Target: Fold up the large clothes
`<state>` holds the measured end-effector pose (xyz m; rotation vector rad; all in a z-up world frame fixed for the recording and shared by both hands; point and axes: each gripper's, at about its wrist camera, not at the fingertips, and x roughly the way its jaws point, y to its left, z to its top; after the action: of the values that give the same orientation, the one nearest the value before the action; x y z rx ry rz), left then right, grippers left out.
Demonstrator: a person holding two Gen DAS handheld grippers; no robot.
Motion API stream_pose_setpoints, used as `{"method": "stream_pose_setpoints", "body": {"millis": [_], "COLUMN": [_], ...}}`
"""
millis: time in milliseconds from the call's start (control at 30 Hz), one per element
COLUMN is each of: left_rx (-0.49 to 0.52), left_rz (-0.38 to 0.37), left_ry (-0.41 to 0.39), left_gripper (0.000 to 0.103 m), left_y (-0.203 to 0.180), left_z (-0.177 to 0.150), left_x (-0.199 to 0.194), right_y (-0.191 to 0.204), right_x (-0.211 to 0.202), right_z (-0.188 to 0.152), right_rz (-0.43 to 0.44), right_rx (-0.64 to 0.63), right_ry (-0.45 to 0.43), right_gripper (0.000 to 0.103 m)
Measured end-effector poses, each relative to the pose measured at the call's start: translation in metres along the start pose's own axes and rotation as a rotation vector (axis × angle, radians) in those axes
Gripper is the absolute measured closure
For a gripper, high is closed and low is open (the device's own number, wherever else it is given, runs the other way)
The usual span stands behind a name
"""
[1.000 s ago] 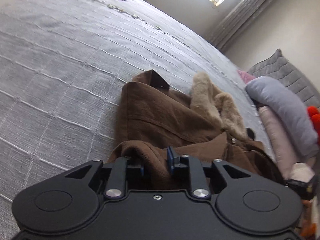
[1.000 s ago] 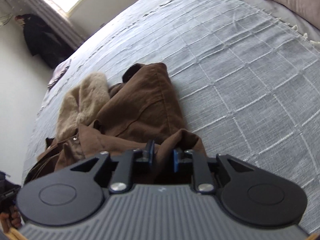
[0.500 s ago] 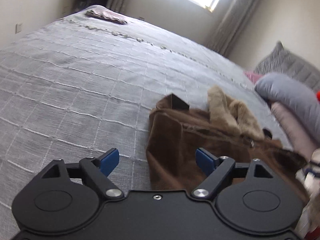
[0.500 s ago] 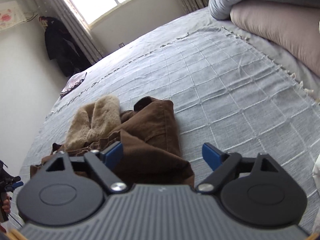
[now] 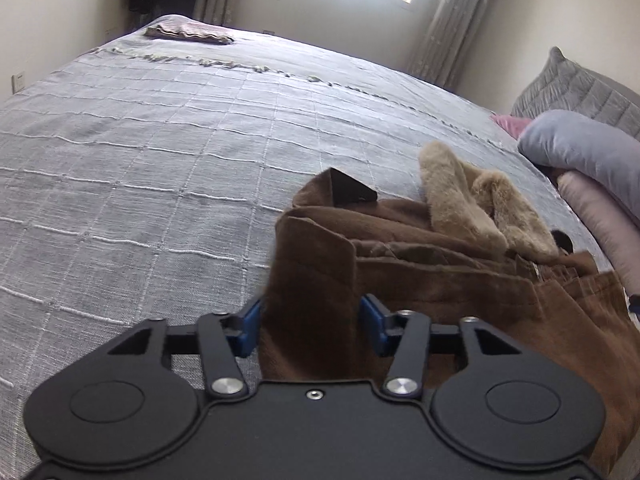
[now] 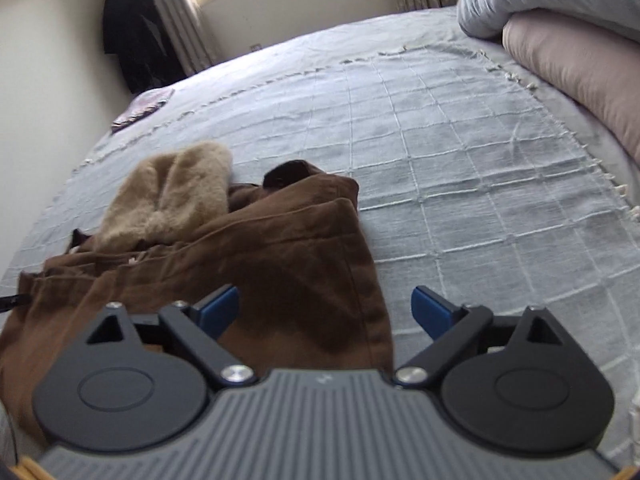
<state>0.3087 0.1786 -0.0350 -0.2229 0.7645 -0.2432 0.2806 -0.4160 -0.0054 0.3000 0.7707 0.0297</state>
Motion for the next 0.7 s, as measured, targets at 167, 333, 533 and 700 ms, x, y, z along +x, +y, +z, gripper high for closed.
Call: {"method": "stream_pose_setpoints", "body": {"millis": [167,333,533,700], "left_rx": [-0.017,0.015,0.046,0.018], "left_rz": [0.006,0.05,0.123,0.188], "left_ry": [-0.096,-0.273,-0.499,-0.533], "left_gripper": [0.093,0.094,0.094,0.094], "left_y": [-0.014,-0.045,-0.078,-0.079], "left_z": [-0.002,0.008,0.057,0.1], "left_x": [-0.02,-0.052,-0.064,-0.011], "right_y": [0.024,0.058,0.091,0.1], "right_x": [0.021,-0.03,-0.054,-0.009], "right_z": [-0.01,-0.013,0.034,0.083], "right_rz": [-0.068,-0.162,-0.262,-0.327], "right_rx": [0.016,-0.129,-0.211,-0.186], "right_ry": [-0.061,-0.283,-0.532,-0.587], "right_gripper": [0.088,0.095,0.095,0.095]}}
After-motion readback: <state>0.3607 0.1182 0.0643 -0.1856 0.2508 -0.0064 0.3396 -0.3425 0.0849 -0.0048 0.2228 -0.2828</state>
